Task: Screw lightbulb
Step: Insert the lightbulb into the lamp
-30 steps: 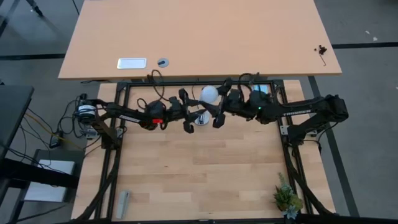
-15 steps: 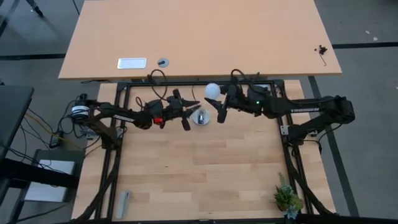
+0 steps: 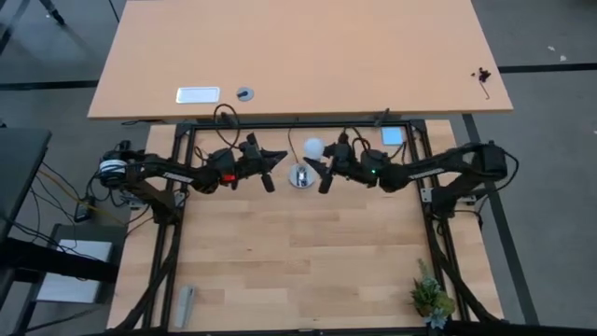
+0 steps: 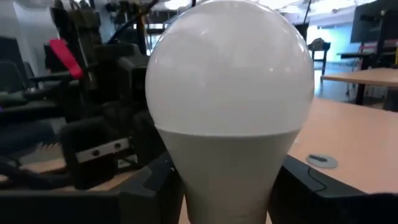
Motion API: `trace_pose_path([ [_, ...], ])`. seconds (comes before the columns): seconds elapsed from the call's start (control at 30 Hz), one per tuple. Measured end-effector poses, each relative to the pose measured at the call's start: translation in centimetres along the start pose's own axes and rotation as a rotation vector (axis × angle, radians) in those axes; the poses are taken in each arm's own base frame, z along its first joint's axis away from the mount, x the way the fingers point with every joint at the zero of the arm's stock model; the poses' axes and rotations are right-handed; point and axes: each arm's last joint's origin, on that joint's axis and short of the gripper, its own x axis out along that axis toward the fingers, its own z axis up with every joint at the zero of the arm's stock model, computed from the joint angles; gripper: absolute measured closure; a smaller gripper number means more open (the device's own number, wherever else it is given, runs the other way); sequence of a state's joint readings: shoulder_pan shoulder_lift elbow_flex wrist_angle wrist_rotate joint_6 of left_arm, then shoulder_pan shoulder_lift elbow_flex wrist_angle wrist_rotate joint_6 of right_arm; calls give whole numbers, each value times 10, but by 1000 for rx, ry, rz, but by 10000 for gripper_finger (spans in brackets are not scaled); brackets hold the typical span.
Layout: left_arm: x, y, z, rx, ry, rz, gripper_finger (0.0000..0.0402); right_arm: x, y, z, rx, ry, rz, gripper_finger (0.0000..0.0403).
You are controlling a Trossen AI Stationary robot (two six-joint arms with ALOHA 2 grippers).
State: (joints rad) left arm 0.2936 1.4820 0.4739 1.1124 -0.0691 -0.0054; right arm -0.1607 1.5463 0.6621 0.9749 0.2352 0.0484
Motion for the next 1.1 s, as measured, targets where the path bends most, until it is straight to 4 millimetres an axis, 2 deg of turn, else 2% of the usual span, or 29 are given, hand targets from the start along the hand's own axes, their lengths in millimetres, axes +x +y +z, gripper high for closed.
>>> trace_pose_path([
  [0.2,-1,0,0,13,-4,-1,399,15,-7,-38,6,-21,-23,219],
  [0.4,-1,1,0,23,-8,7,399,23,-10,-60,19,-35,-45,220],
  [0.83,-1,1,1,24,-16,18,399,29,-20,-100,82,-28,-93,226],
  [1.1,5,10,5,-4,-11,152,399,41,-24,-111,83,-39,-102,227],
])
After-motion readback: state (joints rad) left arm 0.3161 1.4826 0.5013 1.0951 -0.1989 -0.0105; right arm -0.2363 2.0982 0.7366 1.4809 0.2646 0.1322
